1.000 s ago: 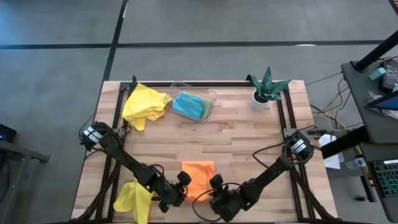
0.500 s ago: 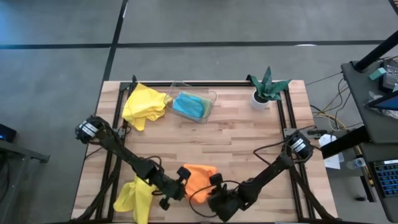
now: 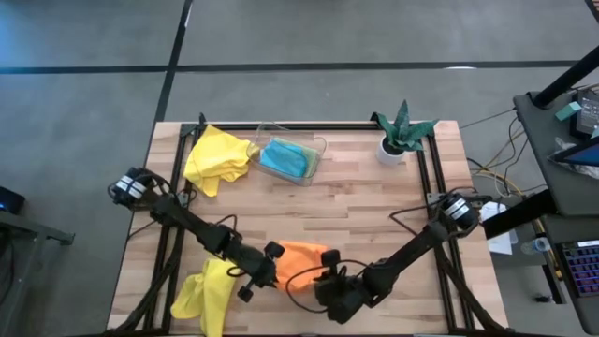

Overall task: Fold microfiber towels
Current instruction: Fold the orange towel

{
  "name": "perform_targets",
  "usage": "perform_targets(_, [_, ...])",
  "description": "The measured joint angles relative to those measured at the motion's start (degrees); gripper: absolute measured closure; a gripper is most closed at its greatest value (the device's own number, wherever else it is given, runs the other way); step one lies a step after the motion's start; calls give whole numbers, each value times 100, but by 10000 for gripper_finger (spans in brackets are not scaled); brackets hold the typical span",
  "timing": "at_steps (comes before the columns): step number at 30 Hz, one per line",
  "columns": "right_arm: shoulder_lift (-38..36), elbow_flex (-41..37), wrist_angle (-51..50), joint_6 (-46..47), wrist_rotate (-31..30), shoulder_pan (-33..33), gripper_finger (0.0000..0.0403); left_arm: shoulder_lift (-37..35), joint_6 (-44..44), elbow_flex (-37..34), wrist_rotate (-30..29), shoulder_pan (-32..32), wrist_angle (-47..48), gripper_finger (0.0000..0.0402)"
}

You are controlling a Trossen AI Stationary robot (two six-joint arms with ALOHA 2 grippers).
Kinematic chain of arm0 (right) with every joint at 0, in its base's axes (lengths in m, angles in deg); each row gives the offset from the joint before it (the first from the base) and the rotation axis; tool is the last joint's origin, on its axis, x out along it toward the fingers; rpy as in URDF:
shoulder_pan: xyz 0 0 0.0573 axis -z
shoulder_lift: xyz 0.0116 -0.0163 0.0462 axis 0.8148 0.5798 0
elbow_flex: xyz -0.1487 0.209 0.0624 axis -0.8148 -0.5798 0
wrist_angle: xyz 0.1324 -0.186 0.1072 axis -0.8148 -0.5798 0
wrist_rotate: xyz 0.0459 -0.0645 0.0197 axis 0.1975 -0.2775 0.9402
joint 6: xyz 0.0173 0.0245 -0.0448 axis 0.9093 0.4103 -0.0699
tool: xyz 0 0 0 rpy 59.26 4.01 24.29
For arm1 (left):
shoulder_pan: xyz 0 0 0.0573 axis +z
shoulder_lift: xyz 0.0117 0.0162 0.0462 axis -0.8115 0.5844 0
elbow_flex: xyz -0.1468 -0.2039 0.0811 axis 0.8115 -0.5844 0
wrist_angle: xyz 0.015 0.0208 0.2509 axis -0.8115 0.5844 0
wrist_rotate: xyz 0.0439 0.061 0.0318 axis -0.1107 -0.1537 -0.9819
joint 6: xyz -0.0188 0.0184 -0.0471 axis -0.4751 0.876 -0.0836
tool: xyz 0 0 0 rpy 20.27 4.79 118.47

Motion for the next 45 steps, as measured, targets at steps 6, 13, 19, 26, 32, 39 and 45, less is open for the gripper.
perform_targets(6, [-203,-438,104,333,6,225,395,-276,-2,-175,29,200,24,401])
perform_targets(13, [-229,-761,651,262,54,317,395,-441,-135,-499,866,688,-410,401])
perform_targets(19, [-289,-807,657,327,2,410,395,-441,-227,-571,1410,1135,-390,401])
perform_targets(26, [-289,-1110,670,849,-244,595,395,-439,-232,-671,1704,1704,-388,401])
perform_targets(32, [-289,-1351,719,1237,-301,644,395,-407,-190,-752,1792,2029,-405,401])
perform_targets(39, [-293,-1469,728,1543,-298,642,395,-343,-89,-734,1571,2065,-397,397])
perform_targets(45, [-293,-1398,663,1571,-274,626,395,-371,-74,-746,1557,2062,-377,352])
